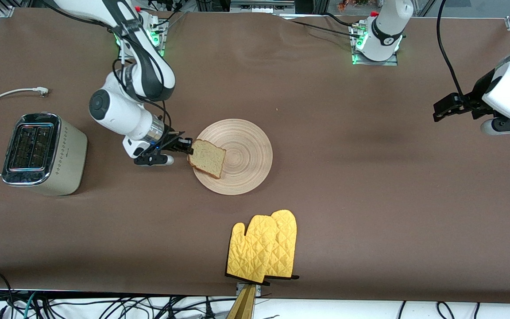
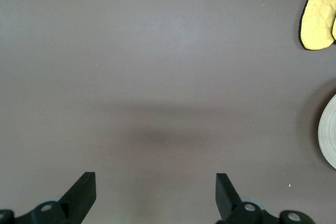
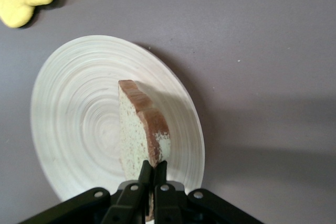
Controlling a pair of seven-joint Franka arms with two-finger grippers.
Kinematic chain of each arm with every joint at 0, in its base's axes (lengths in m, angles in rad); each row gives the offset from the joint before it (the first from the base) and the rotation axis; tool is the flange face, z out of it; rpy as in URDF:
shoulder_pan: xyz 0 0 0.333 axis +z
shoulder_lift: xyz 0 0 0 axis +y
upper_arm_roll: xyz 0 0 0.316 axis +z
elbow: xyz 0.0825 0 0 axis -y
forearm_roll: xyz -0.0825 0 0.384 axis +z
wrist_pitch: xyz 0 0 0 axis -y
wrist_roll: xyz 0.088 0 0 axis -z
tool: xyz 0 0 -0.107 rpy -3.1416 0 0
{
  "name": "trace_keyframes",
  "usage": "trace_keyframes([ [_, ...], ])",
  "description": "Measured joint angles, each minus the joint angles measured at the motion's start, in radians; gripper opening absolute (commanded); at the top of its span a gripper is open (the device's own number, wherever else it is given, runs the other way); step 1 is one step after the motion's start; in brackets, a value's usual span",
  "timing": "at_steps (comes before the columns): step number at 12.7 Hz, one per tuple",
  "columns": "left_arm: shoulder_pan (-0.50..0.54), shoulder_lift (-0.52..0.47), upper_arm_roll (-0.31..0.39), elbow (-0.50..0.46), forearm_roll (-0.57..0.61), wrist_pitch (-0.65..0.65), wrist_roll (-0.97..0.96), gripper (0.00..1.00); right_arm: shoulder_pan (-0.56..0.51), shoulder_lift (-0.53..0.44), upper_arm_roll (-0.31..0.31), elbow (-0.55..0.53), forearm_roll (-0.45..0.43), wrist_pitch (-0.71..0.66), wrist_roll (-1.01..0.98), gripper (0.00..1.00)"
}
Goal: Move plate and put bread in toaster
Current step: 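Carry the bread slice with the right gripper to the toaster slot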
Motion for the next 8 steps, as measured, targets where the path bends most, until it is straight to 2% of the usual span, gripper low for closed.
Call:
trace_keyframes([
  [2, 0.000, 0.000, 0.000, 0.000, 0.000, 0.000, 0.000, 1.00, -0.001, -0.045, -0.052, 0.072, -0.123, -0.175, 0.000, 0.00],
  [5, 0.000, 0.000, -0.002, 0.001, 0.000, 0.000, 0.000, 1.00, -0.002, -0.071, -0.124, 0.255, -0.375, -0.487, 0.000, 0.00],
  [8, 0.000, 0.000, -0.002, 0.002, 0.000, 0.000, 0.000, 1.00, -0.006, -0.072, -0.159, 0.413, -0.596, -0.743, -0.001, 0.00],
])
